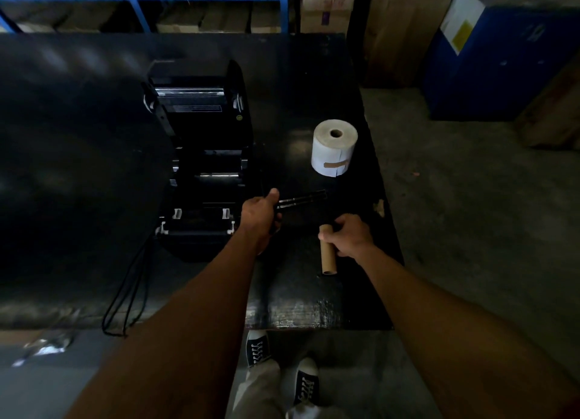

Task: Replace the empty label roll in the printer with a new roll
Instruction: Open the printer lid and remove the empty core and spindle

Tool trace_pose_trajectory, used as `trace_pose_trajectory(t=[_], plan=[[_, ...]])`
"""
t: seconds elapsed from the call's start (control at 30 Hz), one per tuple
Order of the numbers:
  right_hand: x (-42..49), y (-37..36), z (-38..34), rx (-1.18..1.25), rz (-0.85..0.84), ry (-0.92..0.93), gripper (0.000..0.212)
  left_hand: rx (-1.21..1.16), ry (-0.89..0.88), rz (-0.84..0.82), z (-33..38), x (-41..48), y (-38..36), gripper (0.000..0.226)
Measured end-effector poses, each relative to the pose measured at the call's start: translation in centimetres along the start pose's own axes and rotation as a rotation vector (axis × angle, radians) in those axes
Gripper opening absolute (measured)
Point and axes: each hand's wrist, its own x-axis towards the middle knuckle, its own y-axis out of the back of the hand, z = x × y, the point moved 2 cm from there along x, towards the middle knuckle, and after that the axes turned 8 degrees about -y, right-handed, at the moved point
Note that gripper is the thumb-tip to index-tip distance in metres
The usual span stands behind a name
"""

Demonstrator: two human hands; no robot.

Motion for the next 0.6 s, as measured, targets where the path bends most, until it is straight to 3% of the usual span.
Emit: trace_pose_trajectory(t=[0.07, 0.2, 0.33, 0.5, 0.6], plan=[[0.0, 0.1, 0.1, -0.001, -0.008, 0.007, 0.062, 0.003, 0.004, 0.0, -0.2, -0.1, -0.2, 0.023], [0.1, 0.4, 0.3, -0.017, -0.047, 0.013, 0.061, 0.016, 0.002, 0.002, -0.3, -0.2, -0.5, 0.023], [0.1, 1.5, -0.5, 0.127, 0.017, 0.054, 0.019, 0.008, -0.013, -0.012, -0.1, -0.3, -0.9, 0.025], [-1.4, 2.5, -2.6, 0.598, -0.376, -0.021, 0.011, 0.002, 0.008, -0.05, 0.2, -0.8, -1.7, 0.026], [-1.6, 2.8, -3.6, 0.737, -0.409, 0.009, 0.015, -0.023, 0.017, -0.089, 0.4, -1.4, -2.5, 0.03]])
